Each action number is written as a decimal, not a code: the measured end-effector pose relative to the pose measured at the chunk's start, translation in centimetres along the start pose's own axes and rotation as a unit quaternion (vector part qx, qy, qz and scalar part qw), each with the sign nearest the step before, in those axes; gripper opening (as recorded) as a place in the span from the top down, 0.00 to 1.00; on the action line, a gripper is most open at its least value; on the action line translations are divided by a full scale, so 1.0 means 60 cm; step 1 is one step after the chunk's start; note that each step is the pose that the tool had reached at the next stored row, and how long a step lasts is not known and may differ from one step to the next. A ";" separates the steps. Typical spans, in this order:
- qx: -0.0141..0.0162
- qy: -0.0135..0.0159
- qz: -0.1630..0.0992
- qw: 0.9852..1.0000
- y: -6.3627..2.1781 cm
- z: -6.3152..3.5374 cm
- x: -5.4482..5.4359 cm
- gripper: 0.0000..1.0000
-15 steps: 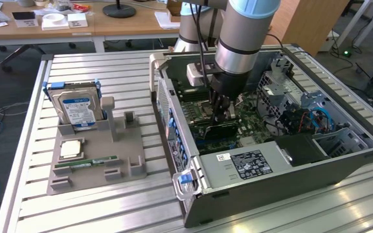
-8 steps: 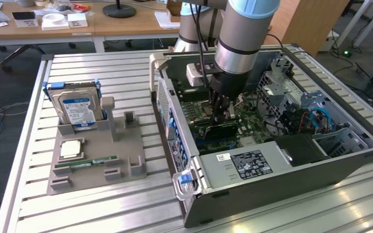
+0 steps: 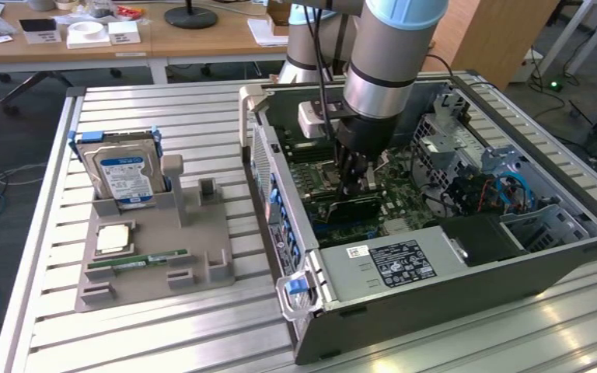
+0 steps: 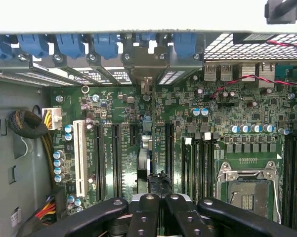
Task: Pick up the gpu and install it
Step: 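Press down on the gpu until it lock into place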
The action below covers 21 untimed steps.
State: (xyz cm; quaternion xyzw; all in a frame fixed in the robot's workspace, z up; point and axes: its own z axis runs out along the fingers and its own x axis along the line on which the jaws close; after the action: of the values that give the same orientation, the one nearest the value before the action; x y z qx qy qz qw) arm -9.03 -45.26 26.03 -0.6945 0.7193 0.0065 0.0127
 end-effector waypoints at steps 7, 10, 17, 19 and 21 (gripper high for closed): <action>0.000 0.000 0.000 1.000 0.000 0.000 0.000 0.89; 0.000 0.000 0.000 1.000 0.000 0.000 0.000 0.89; 0.000 0.000 0.000 1.000 0.000 -0.017 -0.001 0.89; 0.000 0.000 0.000 1.000 0.000 -0.024 -0.001 0.89; 0.000 0.000 0.000 1.000 0.000 -0.031 -0.001 0.89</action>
State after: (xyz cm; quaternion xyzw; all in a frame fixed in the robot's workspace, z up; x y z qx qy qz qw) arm -9.03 -45.25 27.88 -0.6945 0.7193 0.0064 0.0127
